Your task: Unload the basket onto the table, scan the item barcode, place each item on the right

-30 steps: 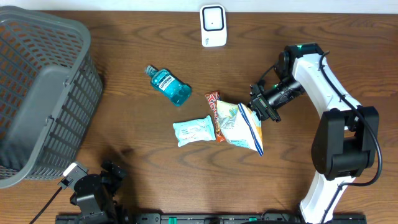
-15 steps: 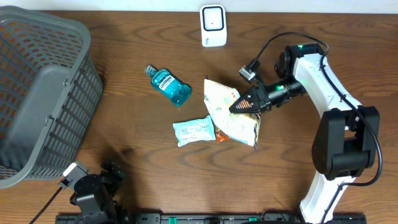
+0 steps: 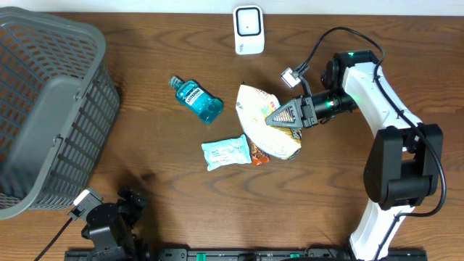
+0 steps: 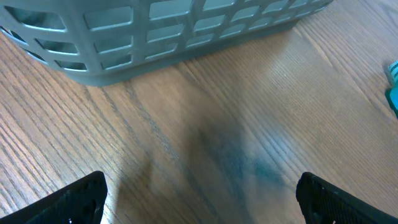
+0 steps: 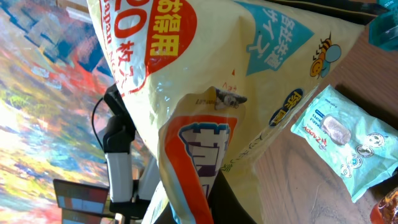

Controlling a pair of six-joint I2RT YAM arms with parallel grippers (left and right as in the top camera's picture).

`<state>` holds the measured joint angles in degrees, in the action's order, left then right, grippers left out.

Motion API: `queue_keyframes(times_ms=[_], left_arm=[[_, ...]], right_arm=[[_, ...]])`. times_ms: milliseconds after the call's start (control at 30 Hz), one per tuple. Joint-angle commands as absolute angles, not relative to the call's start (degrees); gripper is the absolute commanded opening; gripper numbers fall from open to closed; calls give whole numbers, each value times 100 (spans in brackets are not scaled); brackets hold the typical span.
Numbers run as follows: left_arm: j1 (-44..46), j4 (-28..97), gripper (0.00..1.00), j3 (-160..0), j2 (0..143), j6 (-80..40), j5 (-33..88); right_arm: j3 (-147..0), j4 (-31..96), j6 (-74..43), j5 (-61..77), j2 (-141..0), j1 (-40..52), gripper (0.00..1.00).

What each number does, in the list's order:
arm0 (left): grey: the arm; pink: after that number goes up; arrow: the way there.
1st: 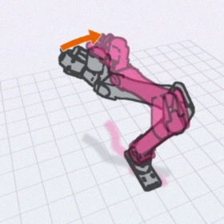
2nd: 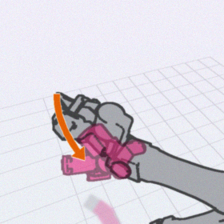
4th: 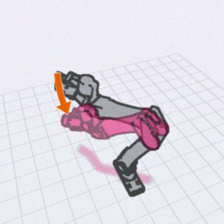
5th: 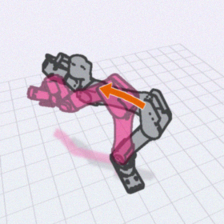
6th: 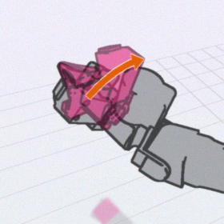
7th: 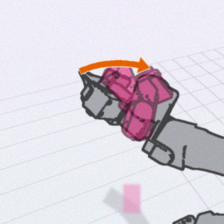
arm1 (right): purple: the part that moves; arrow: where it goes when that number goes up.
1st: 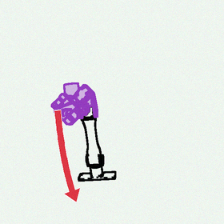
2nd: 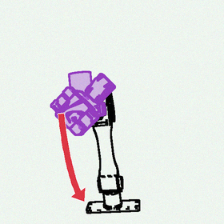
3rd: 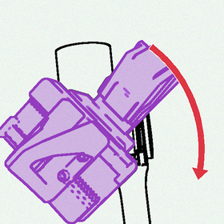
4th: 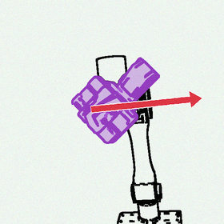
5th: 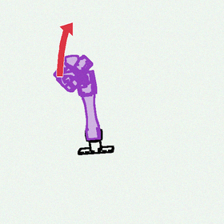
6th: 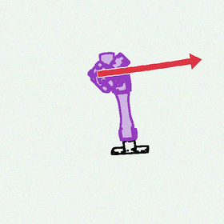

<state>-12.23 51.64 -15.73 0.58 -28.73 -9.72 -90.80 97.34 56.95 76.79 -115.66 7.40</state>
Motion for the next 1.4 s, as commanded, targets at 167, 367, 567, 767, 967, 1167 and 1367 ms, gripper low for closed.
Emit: queue_keyframes(times_ms=[167,367,567,767,967,1167,1367], left_arm=[[-1243,5345,98,-1527,30,-2840,-985],[-1243,5345,98,-1527,30,-2840,-985],[-1243,5345,98,-1527,30,-2840,-985],[-1243,5345,97,-1527,30,-2840,-985],[-1243,5345,98,-1527,30,-2840,-985],[-1243,5345,98,-1527,30,-2840,-985],[-1243,5345,98,-1527,30,-2838,-985]], right_arm=[[-9159,9754,4908,7841,-10989,729,1],[-8943,9751,4676,7308,-10116,720,1],[-8226,9751,4676,6816,-9148,519,1],[-6928,9751,4995,6930,-8750,139,1],[-5487,9747,5754,7671,-8755,237,1],[-4790,9747,6053,8060,-8755,279,1],[-4692,9695,6049,8226,-8755,279,1]])
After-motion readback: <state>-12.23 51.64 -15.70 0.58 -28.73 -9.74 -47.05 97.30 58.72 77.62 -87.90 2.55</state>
